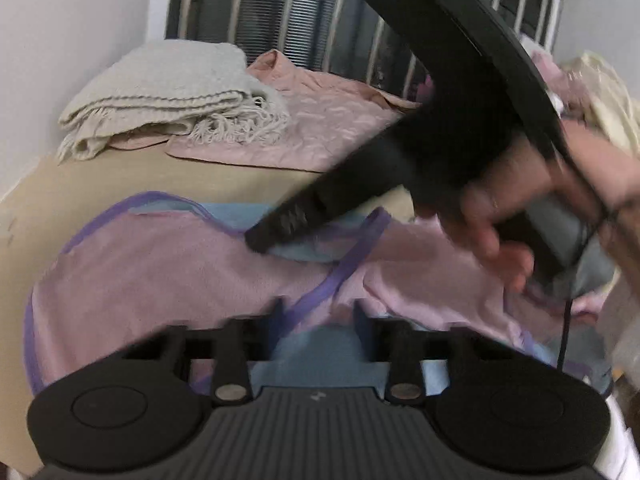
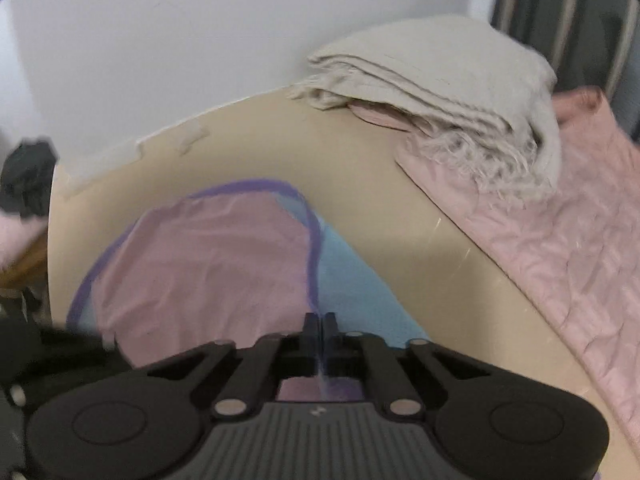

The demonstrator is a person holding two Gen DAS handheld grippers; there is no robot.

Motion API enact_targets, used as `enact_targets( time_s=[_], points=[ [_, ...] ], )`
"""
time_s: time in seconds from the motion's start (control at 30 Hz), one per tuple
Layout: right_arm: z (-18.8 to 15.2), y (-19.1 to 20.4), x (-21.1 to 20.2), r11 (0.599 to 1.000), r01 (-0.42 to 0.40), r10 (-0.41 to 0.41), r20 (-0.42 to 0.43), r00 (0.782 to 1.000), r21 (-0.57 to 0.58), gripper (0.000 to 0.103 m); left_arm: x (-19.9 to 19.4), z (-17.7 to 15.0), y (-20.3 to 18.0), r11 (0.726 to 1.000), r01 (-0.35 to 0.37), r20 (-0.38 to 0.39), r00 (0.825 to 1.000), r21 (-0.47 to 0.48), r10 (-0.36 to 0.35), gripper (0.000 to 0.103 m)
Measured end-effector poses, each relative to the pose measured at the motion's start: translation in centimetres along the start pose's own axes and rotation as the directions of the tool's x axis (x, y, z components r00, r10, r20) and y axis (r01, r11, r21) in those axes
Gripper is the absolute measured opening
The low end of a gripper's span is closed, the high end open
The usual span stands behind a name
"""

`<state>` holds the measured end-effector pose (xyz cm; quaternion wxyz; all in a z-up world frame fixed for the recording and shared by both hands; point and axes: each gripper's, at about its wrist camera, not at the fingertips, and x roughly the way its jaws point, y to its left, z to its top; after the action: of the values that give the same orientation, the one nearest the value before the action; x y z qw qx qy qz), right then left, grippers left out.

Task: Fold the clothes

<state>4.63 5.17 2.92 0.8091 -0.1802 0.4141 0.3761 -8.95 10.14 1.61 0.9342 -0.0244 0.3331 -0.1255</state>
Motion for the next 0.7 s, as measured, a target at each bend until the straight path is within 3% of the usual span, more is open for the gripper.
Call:
enact_targets(
  time_s=[0.13,0.37,0.4,0.47,0.5,0.6,0.7],
  points=[
    [1.4,-1.6,-0.4,0.996,0.061,-0.064,0.05,0.997,0.066,0.001,-2.6,-0.6,0.1,1.0,0.025,0.038,0.999,-0.018,-0.025,0.003],
    [4.9,-2.7,2.0,0.967,0.225,-0.237,0.1,0.966,0.12,0.008,-9.1,-3.5,1.2,0.996,-0.017,0.117,0.993,-0.087,0.027,0.006],
    [4.8,-2.8,2.5,0.97,0.21,-0.221,0.082,0.972,0.127,0.015,-9.5,-4.1,1.5,0.994,-0.021,0.132,0.991,-0.111,0.035,0.01],
    [4.4,-2.7,2.4,0.97,0.196,-0.205,0.053,0.977,0.144,0.024,-8.9,-4.9,2.0,0.989,-0.07,0.096,0.992,-0.134,0.083,0.037],
    [3.9,-2.2,2.0,0.977,0.173,-0.181,0.055,0.982,0.125,0.029,-8.6,-5.3,2.2,0.985,-0.096,0.075,0.991,-0.143,0.108,0.042],
    [2.4,-0.7,0.8,0.992,0.103,-0.107,0.058,0.993,0.07,0.05,-7.0,-5.1,2.8,0.981,-0.099,0.055,0.992,-0.167,0.11,0.043],
    [0.8,0.7,-0.3,0.999,0.032,-0.033,0.056,0.998,0.015,0.044,-5.6,-4.1,2.8,0.979,-0.132,0.052,0.989,-0.158,0.142,0.043]
  ],
)
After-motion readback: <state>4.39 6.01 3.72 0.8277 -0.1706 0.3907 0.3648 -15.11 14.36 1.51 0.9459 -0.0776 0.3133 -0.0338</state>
